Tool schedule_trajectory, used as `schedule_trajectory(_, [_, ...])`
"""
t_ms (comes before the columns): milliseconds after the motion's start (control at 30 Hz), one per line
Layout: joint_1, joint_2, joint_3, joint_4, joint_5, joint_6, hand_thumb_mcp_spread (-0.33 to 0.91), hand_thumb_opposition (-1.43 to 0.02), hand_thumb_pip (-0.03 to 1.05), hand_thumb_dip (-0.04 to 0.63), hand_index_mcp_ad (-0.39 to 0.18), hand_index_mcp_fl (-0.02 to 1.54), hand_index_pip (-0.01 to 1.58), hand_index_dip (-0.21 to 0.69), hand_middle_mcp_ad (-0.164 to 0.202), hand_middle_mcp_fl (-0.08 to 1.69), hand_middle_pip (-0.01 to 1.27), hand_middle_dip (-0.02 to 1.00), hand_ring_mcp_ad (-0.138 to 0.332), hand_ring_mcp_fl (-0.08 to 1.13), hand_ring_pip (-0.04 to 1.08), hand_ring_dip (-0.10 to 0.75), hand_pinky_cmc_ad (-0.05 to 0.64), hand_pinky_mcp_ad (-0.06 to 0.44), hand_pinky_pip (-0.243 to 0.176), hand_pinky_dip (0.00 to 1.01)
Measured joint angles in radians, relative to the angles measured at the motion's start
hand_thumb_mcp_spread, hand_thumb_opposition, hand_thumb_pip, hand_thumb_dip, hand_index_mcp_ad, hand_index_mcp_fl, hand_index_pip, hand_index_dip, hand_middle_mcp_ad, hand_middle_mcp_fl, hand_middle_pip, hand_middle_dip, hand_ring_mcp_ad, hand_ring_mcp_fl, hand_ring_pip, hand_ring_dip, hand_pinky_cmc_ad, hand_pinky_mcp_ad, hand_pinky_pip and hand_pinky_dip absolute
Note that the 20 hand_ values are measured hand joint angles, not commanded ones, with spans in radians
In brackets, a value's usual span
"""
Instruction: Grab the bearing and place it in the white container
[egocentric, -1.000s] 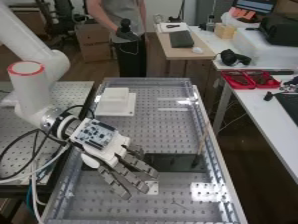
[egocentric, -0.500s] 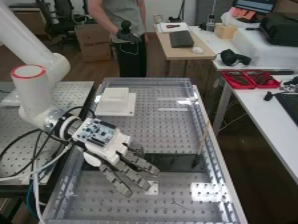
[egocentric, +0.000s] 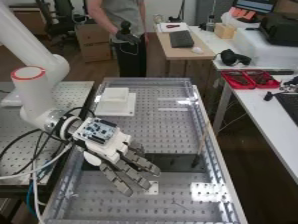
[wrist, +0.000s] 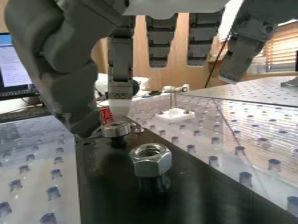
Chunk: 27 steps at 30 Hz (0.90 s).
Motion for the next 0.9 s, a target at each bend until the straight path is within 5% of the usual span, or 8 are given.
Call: schedule_trajectory(900, [-0.014, -0.011, -0.010, 0.009, -0.019, 0.008, 0.33, -0.79, 0.72, 0.236, -0.159, -0.01, 1.47, 0.148, 0.035, 0.00, 0.13, 0.24, 0.164, 0.00, 0.19, 0.063, 0.400, 0.309, -0.120, 0.51])
